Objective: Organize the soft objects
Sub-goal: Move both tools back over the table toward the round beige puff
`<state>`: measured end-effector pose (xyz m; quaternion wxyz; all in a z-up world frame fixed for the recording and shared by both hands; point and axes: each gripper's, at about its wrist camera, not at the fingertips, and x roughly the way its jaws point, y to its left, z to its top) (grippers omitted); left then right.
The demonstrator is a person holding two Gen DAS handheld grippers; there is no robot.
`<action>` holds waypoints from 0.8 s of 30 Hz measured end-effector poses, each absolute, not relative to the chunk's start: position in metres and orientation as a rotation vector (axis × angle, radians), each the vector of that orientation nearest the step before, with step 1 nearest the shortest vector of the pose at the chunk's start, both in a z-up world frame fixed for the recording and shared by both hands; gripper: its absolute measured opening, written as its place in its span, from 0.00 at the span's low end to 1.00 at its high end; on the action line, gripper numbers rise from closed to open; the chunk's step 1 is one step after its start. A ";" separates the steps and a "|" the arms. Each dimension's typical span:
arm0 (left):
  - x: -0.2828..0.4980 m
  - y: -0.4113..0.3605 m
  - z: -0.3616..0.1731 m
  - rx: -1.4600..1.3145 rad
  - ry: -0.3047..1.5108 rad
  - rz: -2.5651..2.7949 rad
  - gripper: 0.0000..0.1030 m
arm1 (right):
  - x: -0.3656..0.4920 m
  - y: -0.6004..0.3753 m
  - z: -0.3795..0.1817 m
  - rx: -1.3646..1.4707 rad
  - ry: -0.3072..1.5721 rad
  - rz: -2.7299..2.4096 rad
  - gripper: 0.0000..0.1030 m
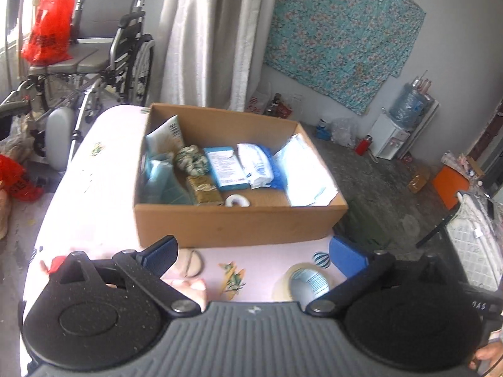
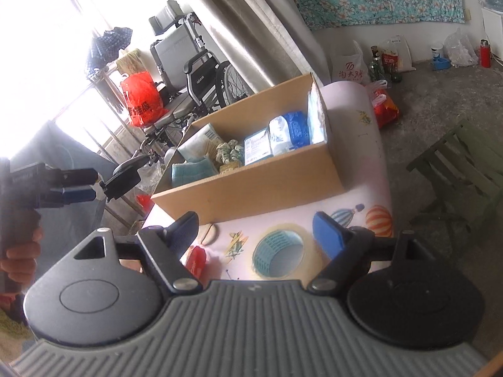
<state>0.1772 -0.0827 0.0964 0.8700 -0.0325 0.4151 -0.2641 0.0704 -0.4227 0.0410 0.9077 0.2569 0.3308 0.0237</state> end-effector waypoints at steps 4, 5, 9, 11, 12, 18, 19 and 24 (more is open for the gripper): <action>0.152 -0.044 0.070 -0.092 0.863 -0.447 1.00 | 0.073 -0.392 0.031 0.557 0.739 0.091 0.78; 0.147 -0.037 0.064 -0.092 0.861 -0.425 1.00 | 0.076 -0.384 0.029 0.554 0.750 0.100 0.78; 0.137 -0.023 0.047 -0.051 0.839 -0.376 1.00 | 0.096 -0.351 0.026 0.535 0.796 0.150 0.78; 0.136 -0.019 0.039 -0.021 0.822 -0.343 0.99 | 0.111 -0.337 0.023 0.525 0.815 0.174 0.78; 0.137 -0.018 0.036 -0.009 0.820 -0.331 0.99 | 0.125 -0.328 0.023 0.516 0.828 0.186 0.78; 0.146 0.008 0.020 -0.026 0.814 -0.237 0.98 | 0.194 -0.276 -0.002 0.431 0.923 0.226 0.77; 0.148 0.013 0.018 -0.033 0.819 -0.227 0.98 | 0.209 -0.268 -0.010 0.415 0.945 0.230 0.76; 0.154 0.045 0.005 -0.054 0.836 -0.166 0.98 | 0.273 -0.237 -0.055 0.346 1.050 0.191 0.74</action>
